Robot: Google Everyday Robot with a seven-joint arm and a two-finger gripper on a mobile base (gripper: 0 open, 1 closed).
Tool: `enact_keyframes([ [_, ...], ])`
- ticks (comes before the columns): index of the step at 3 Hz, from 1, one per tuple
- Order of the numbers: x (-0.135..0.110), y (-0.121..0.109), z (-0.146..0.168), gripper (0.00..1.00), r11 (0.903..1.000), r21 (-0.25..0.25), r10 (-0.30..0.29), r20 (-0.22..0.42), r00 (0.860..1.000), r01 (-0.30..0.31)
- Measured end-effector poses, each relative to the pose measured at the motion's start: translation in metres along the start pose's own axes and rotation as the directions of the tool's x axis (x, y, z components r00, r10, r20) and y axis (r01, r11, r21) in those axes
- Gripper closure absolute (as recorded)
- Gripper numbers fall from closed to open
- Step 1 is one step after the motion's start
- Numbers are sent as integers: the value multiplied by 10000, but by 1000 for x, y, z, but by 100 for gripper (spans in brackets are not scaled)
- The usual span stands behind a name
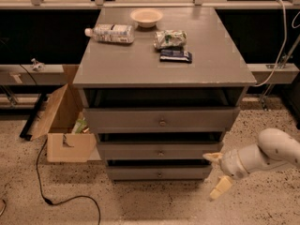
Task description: Open bottom drawer
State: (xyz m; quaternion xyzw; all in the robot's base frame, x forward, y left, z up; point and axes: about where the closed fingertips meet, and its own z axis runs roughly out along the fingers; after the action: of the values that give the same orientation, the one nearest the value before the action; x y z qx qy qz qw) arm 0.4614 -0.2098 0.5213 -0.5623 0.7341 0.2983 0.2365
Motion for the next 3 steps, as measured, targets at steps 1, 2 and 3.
enact_keyframes([
  [1,30,-23,47,0,9965,-275,-793,-319,9963,785],
  [2,65,-53,97,0,9824,-154,-1868,-602,9805,1862],
  [3,84,-72,125,0,9749,-22,-2223,-609,9731,2226],
])
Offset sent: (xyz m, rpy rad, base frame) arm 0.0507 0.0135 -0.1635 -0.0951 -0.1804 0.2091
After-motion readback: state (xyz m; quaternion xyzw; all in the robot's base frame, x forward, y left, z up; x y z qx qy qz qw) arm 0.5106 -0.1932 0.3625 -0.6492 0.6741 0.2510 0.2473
